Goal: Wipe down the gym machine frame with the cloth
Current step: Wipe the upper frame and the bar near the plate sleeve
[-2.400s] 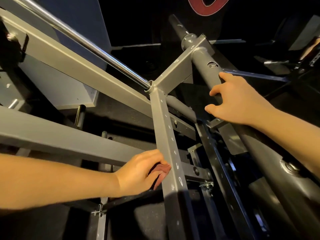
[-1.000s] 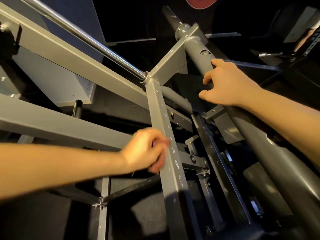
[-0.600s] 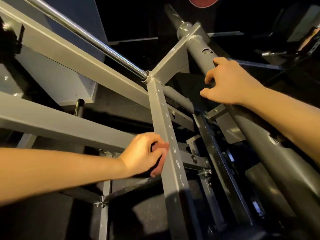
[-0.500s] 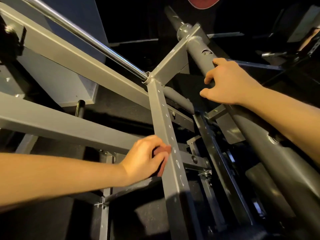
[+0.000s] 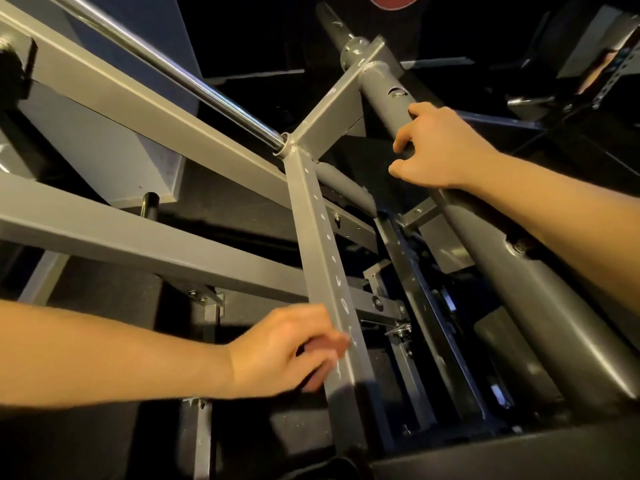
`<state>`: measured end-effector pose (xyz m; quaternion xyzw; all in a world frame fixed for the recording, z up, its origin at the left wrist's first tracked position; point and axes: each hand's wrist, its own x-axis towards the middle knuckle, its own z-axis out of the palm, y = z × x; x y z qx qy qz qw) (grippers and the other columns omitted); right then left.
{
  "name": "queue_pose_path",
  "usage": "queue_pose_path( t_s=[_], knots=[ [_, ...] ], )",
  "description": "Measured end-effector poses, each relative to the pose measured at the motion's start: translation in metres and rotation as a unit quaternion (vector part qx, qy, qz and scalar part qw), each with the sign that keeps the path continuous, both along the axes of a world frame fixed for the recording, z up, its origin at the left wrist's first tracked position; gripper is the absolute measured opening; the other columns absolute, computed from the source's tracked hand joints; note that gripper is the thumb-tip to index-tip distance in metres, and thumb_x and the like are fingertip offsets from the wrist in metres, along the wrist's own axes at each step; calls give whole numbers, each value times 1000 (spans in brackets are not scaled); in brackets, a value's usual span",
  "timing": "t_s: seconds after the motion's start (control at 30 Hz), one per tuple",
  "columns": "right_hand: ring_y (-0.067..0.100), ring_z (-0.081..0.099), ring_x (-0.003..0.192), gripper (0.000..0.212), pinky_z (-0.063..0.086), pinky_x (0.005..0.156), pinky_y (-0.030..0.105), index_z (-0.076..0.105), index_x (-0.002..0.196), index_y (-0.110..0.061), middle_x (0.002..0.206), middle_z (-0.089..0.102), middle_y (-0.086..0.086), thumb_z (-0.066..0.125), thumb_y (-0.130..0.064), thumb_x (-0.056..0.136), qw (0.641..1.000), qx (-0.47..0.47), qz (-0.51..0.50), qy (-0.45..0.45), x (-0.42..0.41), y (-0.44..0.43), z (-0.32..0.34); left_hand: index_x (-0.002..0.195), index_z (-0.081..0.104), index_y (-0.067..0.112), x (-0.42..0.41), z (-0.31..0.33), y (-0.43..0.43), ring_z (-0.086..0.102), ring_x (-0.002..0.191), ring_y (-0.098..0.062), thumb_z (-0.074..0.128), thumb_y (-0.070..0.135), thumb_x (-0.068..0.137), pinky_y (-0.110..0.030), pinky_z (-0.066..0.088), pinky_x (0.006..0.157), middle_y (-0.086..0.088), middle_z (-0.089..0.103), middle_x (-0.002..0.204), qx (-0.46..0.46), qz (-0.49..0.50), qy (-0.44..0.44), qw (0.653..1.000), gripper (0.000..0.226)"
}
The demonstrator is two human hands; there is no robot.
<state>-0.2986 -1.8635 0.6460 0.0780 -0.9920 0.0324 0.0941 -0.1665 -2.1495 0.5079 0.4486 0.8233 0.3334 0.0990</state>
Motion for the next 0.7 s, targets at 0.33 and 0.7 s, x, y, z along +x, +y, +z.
queue_pose_path(
  t_s=[0.33,0.7],
  knots=[
    [39,48,129,36,44,100,44,74,117,-15,145,47,19,67,-38,90,1000,11,2,5,0,0,0,94,64,16,-6,-4,-4,58,85,-5,66,24,99,-29,53,76,10,58,92,0,7,28,1000,10],
    [41,49,128,54,46,100,46,62,137,-18,146,46,21,68,-34,86,999,33,-1,-15,-2,1,1,85,59,16,-27,8,9,56,80,-3,65,25,99,-21,50,74,14,55,87,21,24,60,998,18]
  ],
)
